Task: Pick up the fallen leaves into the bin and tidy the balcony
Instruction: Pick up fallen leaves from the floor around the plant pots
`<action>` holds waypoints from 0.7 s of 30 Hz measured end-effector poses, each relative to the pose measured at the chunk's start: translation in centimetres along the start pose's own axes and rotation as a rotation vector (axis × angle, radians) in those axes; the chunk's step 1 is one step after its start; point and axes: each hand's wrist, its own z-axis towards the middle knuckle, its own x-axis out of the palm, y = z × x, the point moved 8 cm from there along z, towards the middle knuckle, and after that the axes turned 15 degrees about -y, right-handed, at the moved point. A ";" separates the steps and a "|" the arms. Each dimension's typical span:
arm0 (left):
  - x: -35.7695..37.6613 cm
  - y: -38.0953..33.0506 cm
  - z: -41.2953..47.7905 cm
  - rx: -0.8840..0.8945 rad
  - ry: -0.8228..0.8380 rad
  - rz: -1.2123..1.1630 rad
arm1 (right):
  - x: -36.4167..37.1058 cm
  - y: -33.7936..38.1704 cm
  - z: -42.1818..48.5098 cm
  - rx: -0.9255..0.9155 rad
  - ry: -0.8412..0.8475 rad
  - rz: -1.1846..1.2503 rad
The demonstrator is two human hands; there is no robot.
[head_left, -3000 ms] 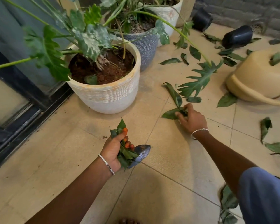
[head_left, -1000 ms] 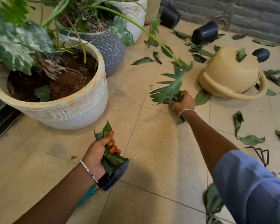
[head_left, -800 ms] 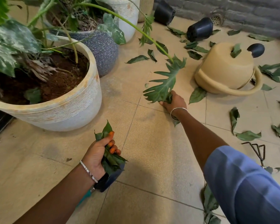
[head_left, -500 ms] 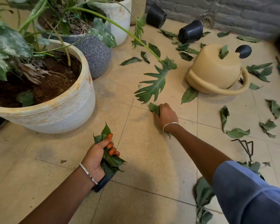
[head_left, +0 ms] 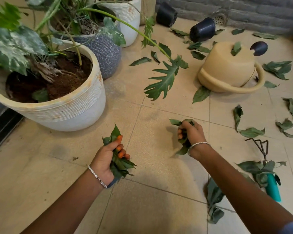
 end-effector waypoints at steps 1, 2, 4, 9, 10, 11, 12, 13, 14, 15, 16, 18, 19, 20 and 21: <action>-0.1 0.2 0.1 -0.010 -0.003 -0.005 | 1.0 -0.4 -0.5 0.063 0.022 0.045; -0.2 0.5 0.0 -0.025 -0.003 -0.018 | 1.9 -0.8 -1.0 0.127 0.041 0.088; -0.1 0.9 -0.2 -0.046 -0.007 -0.047 | 4.1 -1.4 -2.4 0.256 0.082 0.207; -0.2 2.0 -1.9 -0.129 -0.103 -0.201 | 8.0 -3.1 -7.6 0.484 0.134 0.480; -0.1 2.2 -2.3 -0.144 -0.107 -0.218 | 8.2 -3.4 -8.6 0.504 0.135 0.504; 0.0 2.2 -2.8 -0.152 -0.106 -0.229 | 8.5 -3.6 -9.6 0.525 0.141 0.505; 0.0 2.1 -3.4 -0.149 -0.101 -0.235 | 8.5 -3.8 -10.6 0.548 0.140 0.497; 0.1 1.7 -3.9 -0.140 -0.096 -0.242 | 8.4 -3.9 -11.5 0.569 0.139 0.487; -0.2 1.2 -4.5 -0.133 -0.099 -0.255 | 8.4 -3.7 -12.4 0.585 0.137 0.472; -0.4 0.6 -5.1 -0.126 -0.103 -0.272 | 8.3 -3.4 -13.1 0.595 0.135 0.444; -0.7 -0.2 -5.8 -0.123 -0.108 -0.292 | 8.1 -3.0 -14.0 0.602 0.129 0.404; -1.1 -1.5 -7.3 -0.127 -0.102 -0.332 | 7.7 -2.2 -15.9 0.624 0.119 0.334; -1.4 -2.1 -8.4 -0.131 -0.100 -0.350 | 7.6 -1.6 -17.1 0.640 0.125 0.315; -1.7 -2.7 -9.4 -0.133 -0.105 -0.361 | 7.5 -1.0 -18.4 0.657 0.137 0.309; -2.2 -3.3 -10.8 -0.132 -0.114 -0.372 | 7.4 -0.2 -19.8 0.670 0.150 0.299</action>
